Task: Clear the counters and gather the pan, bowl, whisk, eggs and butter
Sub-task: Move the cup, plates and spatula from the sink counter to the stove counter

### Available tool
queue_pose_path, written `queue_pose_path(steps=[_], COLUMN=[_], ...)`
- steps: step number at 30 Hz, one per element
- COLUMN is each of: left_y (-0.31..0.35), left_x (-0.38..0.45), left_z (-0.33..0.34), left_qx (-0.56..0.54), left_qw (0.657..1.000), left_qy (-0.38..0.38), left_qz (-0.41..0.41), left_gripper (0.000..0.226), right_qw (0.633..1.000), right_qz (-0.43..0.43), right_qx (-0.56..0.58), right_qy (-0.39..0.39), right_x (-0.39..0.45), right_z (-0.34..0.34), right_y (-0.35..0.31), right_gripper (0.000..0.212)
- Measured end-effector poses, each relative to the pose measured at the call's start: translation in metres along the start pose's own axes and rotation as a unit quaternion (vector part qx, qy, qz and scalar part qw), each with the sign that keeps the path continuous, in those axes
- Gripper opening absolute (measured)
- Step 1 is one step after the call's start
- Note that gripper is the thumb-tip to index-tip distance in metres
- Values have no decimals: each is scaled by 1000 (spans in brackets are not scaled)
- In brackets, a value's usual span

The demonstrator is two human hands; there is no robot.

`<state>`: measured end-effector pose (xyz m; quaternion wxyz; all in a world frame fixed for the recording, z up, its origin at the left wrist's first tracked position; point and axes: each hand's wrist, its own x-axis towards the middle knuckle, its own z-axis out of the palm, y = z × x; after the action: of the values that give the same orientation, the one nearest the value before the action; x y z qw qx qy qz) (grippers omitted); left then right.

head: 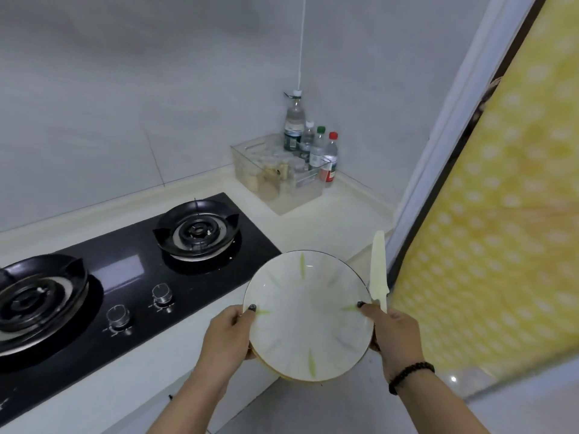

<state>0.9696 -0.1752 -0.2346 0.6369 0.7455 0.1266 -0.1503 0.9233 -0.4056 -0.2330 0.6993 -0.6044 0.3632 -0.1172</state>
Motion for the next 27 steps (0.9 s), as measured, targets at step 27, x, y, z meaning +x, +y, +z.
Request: queue_pose_path(steps=[27], left_y=[82], left_x=[203], left_z=[230], left_qx=[84], left_qw=[993], left_qy=[85], left_qz=[9], left_gripper=[41], right_qw=[985], right_qz=[20], right_qx=[-129], right_qy=[-116], right_x=[328], right_z=[-37], right_y=[-105], right_gripper=[42])
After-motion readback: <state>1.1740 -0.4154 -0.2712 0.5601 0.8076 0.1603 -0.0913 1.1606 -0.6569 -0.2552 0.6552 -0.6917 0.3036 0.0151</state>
